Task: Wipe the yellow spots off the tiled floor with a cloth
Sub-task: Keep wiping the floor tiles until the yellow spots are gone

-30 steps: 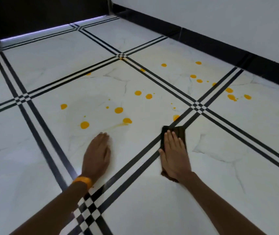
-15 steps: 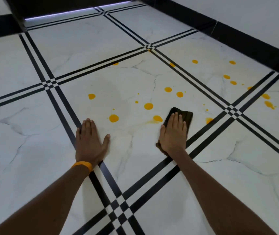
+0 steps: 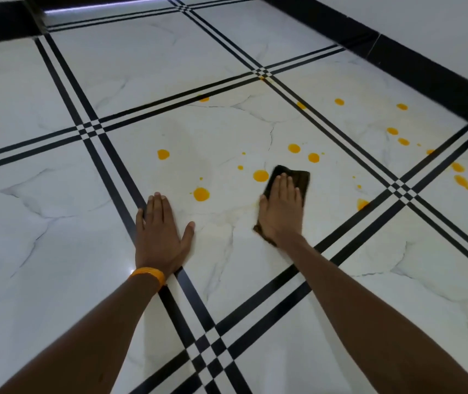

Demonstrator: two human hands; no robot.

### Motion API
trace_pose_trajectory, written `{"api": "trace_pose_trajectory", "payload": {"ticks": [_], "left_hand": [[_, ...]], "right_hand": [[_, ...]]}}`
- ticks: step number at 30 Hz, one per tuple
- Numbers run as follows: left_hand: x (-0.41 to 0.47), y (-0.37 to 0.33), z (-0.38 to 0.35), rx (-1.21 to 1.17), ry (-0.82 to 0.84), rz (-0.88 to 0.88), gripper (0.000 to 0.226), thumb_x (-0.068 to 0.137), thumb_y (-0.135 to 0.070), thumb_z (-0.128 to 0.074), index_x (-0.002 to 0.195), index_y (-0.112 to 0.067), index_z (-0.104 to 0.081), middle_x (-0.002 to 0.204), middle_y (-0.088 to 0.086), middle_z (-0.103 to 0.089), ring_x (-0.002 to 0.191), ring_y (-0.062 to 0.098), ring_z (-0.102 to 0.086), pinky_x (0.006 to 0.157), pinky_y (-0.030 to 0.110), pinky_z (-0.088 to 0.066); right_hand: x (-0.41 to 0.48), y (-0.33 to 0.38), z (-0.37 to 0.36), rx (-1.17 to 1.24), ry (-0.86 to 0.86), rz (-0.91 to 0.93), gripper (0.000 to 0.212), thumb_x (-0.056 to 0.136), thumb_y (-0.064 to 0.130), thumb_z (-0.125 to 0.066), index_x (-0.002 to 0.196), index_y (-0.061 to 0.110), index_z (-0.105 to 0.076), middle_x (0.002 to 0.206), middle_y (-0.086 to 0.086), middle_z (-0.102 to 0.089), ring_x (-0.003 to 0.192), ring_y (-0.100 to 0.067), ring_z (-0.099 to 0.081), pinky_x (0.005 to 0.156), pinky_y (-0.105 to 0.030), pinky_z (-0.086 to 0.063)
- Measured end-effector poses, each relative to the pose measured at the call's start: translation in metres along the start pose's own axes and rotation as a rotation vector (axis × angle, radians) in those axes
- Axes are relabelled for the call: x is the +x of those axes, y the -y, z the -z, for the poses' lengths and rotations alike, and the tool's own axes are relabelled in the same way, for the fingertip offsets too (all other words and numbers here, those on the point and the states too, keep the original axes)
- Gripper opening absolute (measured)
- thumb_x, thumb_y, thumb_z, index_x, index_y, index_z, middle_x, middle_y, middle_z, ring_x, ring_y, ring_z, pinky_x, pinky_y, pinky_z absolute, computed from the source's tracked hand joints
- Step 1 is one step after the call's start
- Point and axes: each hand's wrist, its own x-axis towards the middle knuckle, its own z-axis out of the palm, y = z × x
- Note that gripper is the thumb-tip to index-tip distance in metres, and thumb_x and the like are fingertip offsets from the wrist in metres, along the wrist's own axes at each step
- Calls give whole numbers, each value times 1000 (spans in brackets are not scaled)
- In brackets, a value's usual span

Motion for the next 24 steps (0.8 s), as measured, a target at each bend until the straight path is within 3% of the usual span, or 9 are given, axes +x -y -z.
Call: {"api": "trace_pose_trajectory", "payload": {"ticks": [4, 8, 10, 12, 14, 17, 19, 22, 24], "left_hand": [[-4, 0, 3, -46, 0, -18, 88, 92, -62, -35, 151, 3, -29, 157, 22, -32, 146, 35, -28, 121, 49, -22], [30, 40, 27, -6, 40, -137, 80, 89, -62, -31, 136, 0, -48, 136, 20, -53, 121, 39, -51, 101, 50, -42], [46, 66, 31, 1, 4, -76, 83, 90, -61, -29, 145, 0, -40, 145, 22, -46, 131, 41, -44, 107, 53, -39], [49, 76, 27, -2, -15, 0, 86, 91, -61, -24, 152, -1, -29, 159, 21, -29, 147, 38, -27, 119, 52, -25], [47, 75, 17, 21, -28, -2, 86, 93, -62, -18, 156, -3, -21, 164, 16, -20, 152, 32, -15, 123, 49, -15], [52, 76, 12, 7, -31, 4, 84, 95, -62, -18, 157, -6, -18, 165, 13, -16, 153, 29, -12, 124, 48, -14], [54, 77, 12, 7, -54, 21, 83, 95, -61, -19, 157, -7, -18, 165, 12, -16, 153, 28, -12, 124, 48, -14], [54, 77, 12, 2, -27, 16, 82, 95, -60, -19, 157, -7, -18, 166, 12, -16, 154, 26, -11, 124, 47, -13], [54, 77, 12, -13, -29, 14, 82, 95, -61, -18, 158, -8, -16, 166, 11, -14, 154, 25, -9, 124, 46, -11]], "right_hand": [[-32, -18, 2, 10, 59, 286, 74, 100, 49, -9, 160, 7, -16, 169, -6, -12, 157, -20, -8, 127, -38, -6], [3, -44, 8, -16, 25, 155, 81, 95, 52, -5, 160, 4, -17, 168, -11, -16, 156, -24, -11, 127, -40, -8], [24, -25, 4, -26, -3, 72, 85, 92, 51, 1, 159, 1, -16, 168, -15, -17, 156, -27, -13, 127, -43, -9], [30, -3, 0, -12, -13, 77, 85, 91, 49, 2, 159, 1, -15, 168, -15, -16, 156, -27, -13, 127, -43, -8], [20, 3, -6, -17, -5, 195, 80, 96, 48, -3, 159, 2, -18, 168, -12, -16, 156, -25, -12, 127, -41, -8], [16, -1, -5, 5, 27, 364, 73, 100, 48, -13, 159, 6, -21, 167, -5, -17, 156, -20, -12, 127, -40, -11], [41, 5, -2, -4, -1, 337, 75, 99, 50, -12, 159, 5, -21, 168, -6, -18, 156, -20, -13, 127, -41, -11], [94, 45, -5, -3, -6, 136, 83, 94, 50, -2, 159, 1, -18, 167, -15, -19, 155, -27, -15, 126, -43, -10], [94, 77, -12, 8, -27, 149, 81, 94, 47, -4, 158, 0, -20, 166, -16, -21, 155, -28, -19, 126, -44, -11]]}}
